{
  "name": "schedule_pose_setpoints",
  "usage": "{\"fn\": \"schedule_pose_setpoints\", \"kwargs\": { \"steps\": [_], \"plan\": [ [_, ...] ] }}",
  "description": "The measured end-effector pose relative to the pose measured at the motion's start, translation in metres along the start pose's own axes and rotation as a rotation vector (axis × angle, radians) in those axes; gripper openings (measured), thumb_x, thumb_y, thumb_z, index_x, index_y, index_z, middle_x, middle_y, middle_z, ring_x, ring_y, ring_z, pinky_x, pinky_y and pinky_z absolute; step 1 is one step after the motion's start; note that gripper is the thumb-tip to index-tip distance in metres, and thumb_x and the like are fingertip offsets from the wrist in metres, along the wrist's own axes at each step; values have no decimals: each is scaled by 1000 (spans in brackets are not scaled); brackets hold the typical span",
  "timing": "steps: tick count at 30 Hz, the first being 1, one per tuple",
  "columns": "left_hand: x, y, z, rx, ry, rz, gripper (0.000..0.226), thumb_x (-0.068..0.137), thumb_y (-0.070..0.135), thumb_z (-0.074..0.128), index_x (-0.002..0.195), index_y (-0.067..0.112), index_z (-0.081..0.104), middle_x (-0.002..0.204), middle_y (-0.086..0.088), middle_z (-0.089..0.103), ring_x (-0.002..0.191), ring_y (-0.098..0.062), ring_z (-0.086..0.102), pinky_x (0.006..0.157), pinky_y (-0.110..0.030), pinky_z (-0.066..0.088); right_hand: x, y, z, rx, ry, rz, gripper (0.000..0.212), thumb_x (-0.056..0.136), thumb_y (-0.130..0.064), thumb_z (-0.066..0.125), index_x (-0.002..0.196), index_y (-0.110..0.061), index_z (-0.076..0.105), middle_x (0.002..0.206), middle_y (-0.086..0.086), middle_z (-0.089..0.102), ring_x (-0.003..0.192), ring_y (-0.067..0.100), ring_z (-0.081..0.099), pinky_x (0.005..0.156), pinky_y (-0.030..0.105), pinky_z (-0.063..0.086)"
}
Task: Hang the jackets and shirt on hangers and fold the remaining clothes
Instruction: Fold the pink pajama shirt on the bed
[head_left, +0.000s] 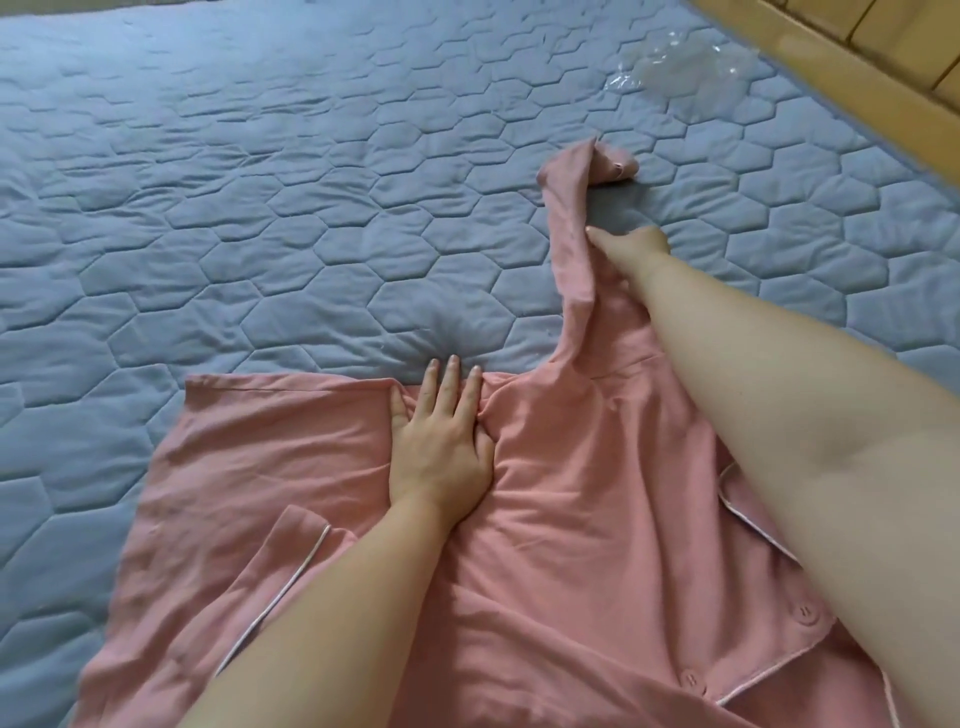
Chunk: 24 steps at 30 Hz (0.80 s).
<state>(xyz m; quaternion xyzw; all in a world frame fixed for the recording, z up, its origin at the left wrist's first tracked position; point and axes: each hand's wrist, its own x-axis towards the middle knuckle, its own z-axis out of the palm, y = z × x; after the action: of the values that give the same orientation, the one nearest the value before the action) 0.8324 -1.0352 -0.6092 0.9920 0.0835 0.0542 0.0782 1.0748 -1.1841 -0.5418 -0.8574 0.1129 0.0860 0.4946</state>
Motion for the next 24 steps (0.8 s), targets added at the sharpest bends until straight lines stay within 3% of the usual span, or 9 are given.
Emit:
{"fn": "schedule_pose_setpoints", "kwargs": {
  "steps": [3, 5, 8, 10, 13, 16, 20, 22, 24],
  "plan": [
    [2, -2, 1, -9, 33, 1, 66, 81, 34, 27, 141, 16, 45, 150, -8, 39, 141, -25, 32, 110, -61, 19, 5, -14, 3, -140, -114, 74, 69, 84, -39, 68, 137, -3, 44, 137, 11, 50, 126, 27, 49, 100, 34, 40],
    [2, -3, 3, -6, 53, 0, 64, 80, 33, 30, 139, 16, 48, 148, -8, 42, 139, -25, 35, 109, -61, 21, -1, -28, 4, -213, -38, 74, 57, 88, -40, 60, 134, -7, 48, 136, 9, 52, 127, 27, 48, 103, 35, 37],
    [3, -6, 5, -5, 70, 0, 63, 78, 31, 32, 137, 15, 51, 145, -9, 46, 137, -26, 39, 107, -62, 24, -4, -41, -8, -175, 214, -7, 49, 89, -42, 54, 127, -11, 53, 133, 6, 55, 129, 25, 47, 107, 36, 29],
    [3, -8, 7, 0, 75, 3, 64, 78, 31, 32, 136, 15, 52, 144, -9, 47, 137, -26, 39, 107, -62, 25, -3, -43, -27, 29, 300, 29, 46, 89, -29, 55, 128, -6, 53, 130, 7, 58, 121, 23, 53, 97, 29, 39],
    [4, -11, 10, -11, 84, -8, 65, 78, 33, 29, 137, 16, 51, 145, -9, 45, 138, -25, 37, 109, -61, 22, -15, -47, -53, 560, 258, 193, 29, 77, -10, 58, 105, -6, 64, 85, 0, 60, 80, 20, 57, 67, 25, 46],
    [7, -10, 8, -18, 55, -16, 72, 77, 36, 20, 142, 18, 44, 151, -6, 38, 143, -23, 28, 113, -59, 14, -49, -49, -67, 746, 105, 121, 10, 69, -8, 60, 79, -6, 62, 72, 4, 57, 73, 24, 56, 64, 27, 46],
    [11, -9, 1, -104, -35, -14, 74, 78, 36, 18, 151, 24, 22, 160, -1, 13, 148, -17, 5, 116, -50, -1, -120, -38, -80, 922, -246, -49, 25, 75, 3, 44, 88, 3, 65, 85, 16, 66, 81, 26, 64, 81, 29, 52],
    [4, -8, -6, -203, -49, -15, 67, 87, 32, 27, 153, 25, 15, 161, -1, 3, 148, -16, -3, 118, -46, -5, -164, -18, -88, 816, -427, -146, 27, 76, 11, 39, 92, 3, 60, 84, 15, 62, 82, 22, 62, 73, 26, 51],
    [-7, -8, -17, -287, -29, 5, 68, 92, 24, 41, 153, 25, 12, 161, 0, -2, 148, -17, -6, 119, -44, -6, -201, 11, -101, 433, -701, -146, 31, 70, 11, 45, 94, -1, 61, 81, 10, 63, 74, 18, 64, 61, 22, 51]
  ]
}}
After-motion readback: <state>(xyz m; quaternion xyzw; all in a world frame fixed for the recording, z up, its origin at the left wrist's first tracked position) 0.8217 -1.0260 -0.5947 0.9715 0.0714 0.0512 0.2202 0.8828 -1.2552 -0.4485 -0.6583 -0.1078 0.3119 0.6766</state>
